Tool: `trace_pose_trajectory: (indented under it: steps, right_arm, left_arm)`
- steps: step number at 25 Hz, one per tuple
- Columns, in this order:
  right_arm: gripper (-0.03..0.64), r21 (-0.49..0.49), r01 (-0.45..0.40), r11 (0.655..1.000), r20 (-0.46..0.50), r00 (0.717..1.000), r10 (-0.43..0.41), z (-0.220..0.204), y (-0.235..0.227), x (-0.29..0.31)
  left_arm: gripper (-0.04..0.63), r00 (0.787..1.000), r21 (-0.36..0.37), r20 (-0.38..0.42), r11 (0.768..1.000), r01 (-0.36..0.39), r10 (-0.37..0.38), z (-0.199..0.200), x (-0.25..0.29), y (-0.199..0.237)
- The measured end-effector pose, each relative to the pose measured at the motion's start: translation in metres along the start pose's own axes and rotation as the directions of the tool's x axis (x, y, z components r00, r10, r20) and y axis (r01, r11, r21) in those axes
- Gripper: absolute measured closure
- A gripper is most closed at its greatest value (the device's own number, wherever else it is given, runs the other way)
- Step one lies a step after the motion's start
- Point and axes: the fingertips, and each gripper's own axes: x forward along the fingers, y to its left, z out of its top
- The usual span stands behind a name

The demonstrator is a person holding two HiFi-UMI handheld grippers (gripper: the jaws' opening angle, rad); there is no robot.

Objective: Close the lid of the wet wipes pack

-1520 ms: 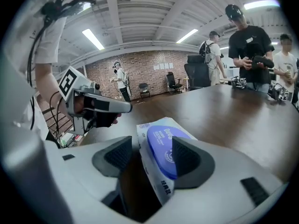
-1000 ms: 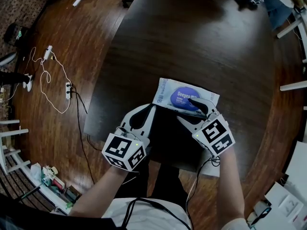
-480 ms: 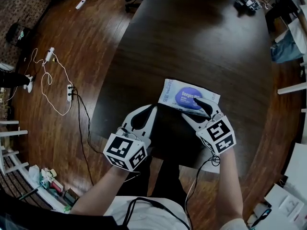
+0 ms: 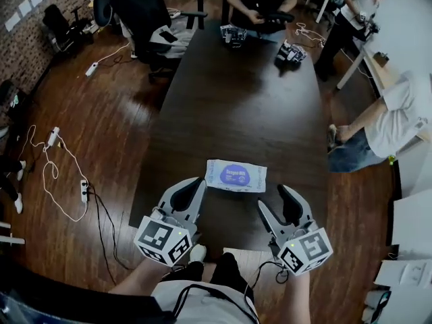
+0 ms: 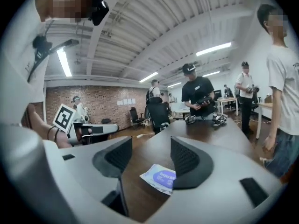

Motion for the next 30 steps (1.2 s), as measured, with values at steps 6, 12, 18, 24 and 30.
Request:
trace_pose_trajectory:
  steps: [6,12,18,24,30]
  right_arm:
    - [0.53,-0.01,0.128,0.992,0.099,0.987,-0.127,0.037,0.021,-0.063]
    - [0.609,0.022,0.226,0.974,0.153,0.962,-0.227,0.039,0.03,-0.104]
    - [0.609,0.048,0.298,0.953,0.155,0.941,-0.302,0.029,0.044,-0.136]
    - [0.609,0.034,0.282,0.959,0.166,0.944,-0.284,0.038,0.069,-0.156]
    - [0.609,0.0,0.221,0.975,0.193,0.957,-0.217,0.045,0.101,-0.188]
  left_arm:
    - [0.598,0.996,0.042,0.049,0.996,0.077,-0.079,0.047,-0.031,-0.03]
    - [0.597,0.991,0.051,0.044,0.991,0.122,-0.124,0.055,-0.056,-0.048]
    - [0.598,0.983,0.035,0.027,0.983,0.179,-0.18,0.046,-0.065,-0.058]
    - [0.597,0.978,0.026,0.009,0.977,0.21,-0.21,0.042,-0.071,-0.069]
    - [0.597,0.979,0.045,0.032,0.979,0.2,-0.202,0.045,-0.106,-0.102]
